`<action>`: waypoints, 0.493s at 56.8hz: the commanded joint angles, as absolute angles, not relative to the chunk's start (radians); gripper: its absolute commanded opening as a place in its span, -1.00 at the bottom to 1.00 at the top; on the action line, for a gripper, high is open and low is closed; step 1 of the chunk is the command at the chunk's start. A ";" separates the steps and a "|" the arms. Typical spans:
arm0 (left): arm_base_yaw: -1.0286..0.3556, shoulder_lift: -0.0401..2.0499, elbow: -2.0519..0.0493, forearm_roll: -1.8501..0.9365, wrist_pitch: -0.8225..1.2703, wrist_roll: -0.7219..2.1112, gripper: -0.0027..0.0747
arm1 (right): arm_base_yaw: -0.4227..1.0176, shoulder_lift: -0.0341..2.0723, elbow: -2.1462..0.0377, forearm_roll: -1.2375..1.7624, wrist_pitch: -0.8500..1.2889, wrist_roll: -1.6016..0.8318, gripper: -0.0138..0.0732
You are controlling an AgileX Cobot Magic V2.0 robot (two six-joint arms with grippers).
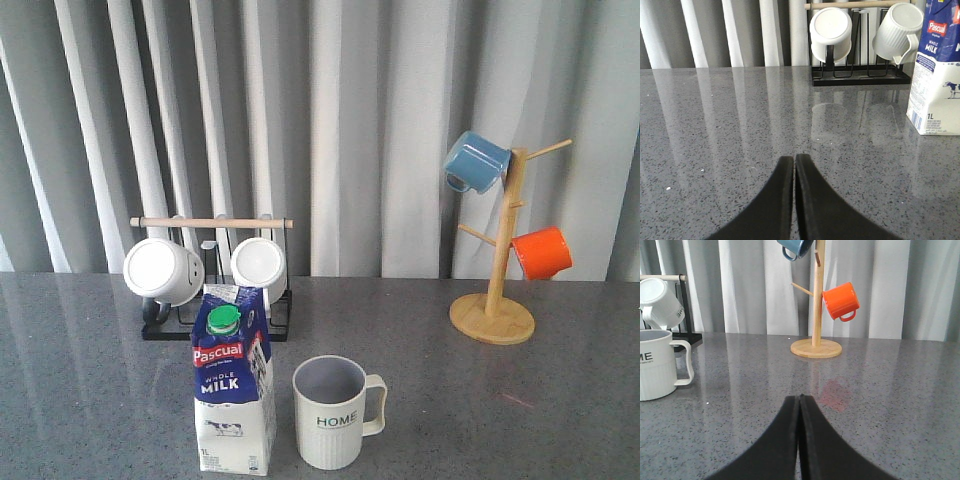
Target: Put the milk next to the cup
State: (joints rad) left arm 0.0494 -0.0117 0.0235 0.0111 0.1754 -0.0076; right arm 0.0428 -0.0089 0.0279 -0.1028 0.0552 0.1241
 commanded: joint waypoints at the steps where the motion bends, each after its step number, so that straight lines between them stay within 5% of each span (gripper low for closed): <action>1: 0.048 -0.024 0.003 0.011 0.104 -0.014 -0.95 | 0.012 -0.026 0.038 -0.112 -0.008 0.118 -0.70; 28: 0.048 -0.024 0.003 0.011 0.104 -0.014 -0.95 | -0.017 -0.026 0.038 -0.110 -0.009 0.118 -0.70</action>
